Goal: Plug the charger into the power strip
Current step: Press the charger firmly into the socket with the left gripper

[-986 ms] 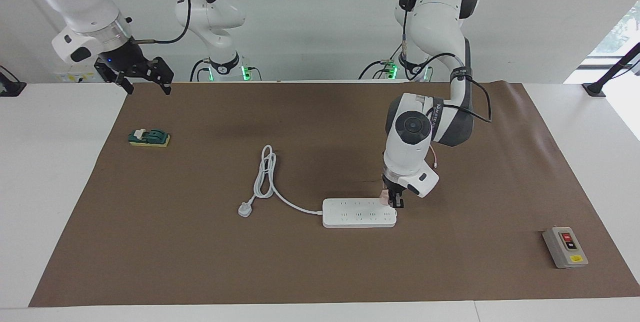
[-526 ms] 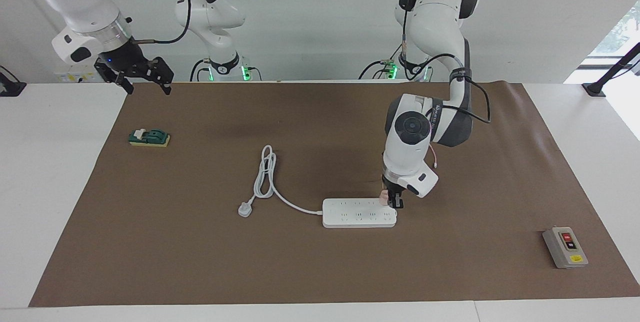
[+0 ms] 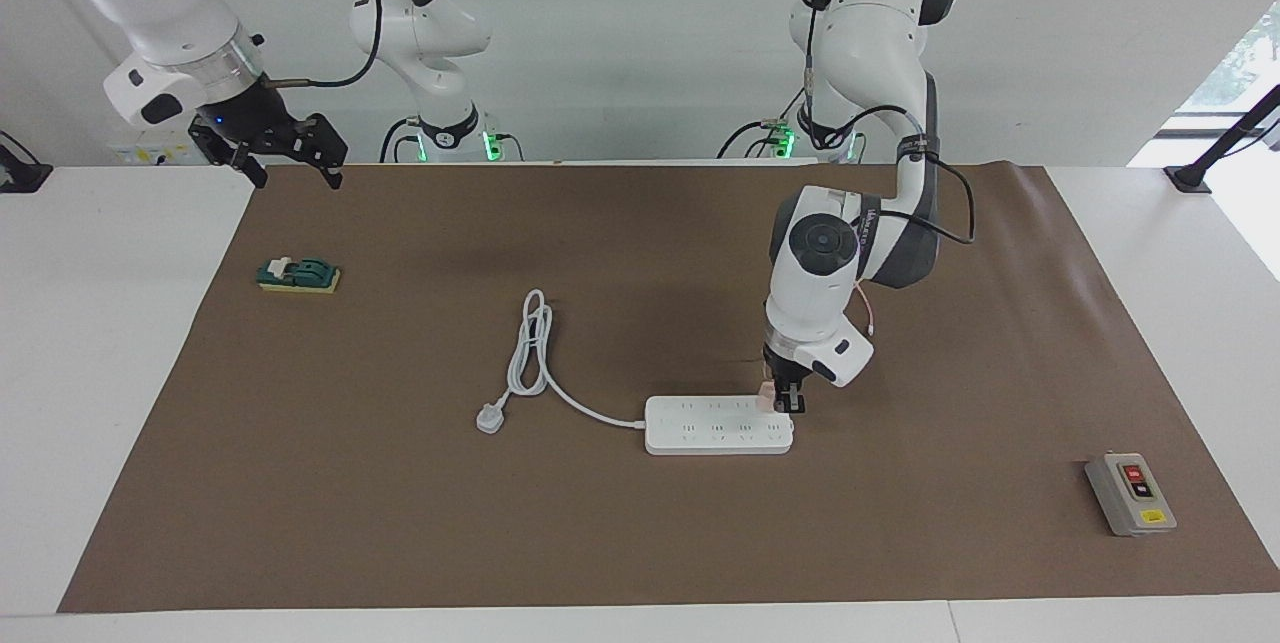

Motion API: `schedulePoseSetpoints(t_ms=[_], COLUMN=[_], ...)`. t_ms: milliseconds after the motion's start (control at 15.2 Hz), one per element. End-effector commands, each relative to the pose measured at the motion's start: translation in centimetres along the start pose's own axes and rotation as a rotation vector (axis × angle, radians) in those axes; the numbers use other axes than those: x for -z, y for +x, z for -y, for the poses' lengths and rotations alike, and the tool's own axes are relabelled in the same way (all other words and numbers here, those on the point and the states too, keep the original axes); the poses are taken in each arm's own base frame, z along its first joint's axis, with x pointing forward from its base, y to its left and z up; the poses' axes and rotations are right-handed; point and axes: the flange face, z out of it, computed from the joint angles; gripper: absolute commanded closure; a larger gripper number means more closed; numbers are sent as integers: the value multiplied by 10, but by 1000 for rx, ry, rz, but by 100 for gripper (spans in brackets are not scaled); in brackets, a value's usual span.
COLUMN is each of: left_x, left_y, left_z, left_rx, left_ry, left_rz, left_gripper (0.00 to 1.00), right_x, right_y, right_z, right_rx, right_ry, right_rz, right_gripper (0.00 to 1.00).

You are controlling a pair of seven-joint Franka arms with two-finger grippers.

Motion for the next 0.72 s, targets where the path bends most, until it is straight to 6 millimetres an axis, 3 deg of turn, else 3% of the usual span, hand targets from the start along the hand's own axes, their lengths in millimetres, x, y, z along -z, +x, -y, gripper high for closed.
schedulePoseSetpoints(t_ms=[0,263,657], left_x=[-21,-26,-20], left_y=[-21,-32,-26], left_z=[29,38,31], left_rx=[-9,-28,-34], left_ry=[48,64,77], left_rz=[-1,-11,-25], left_gripper=[100,100,100], right_x=[1,1,1], right_y=[-1,-1,-1], right_z=[-3,-3,-3], right_rx=[18,18,18], right_ry=[2,2,2], right_rz=[10,10,10], right_gripper=[0,0,0])
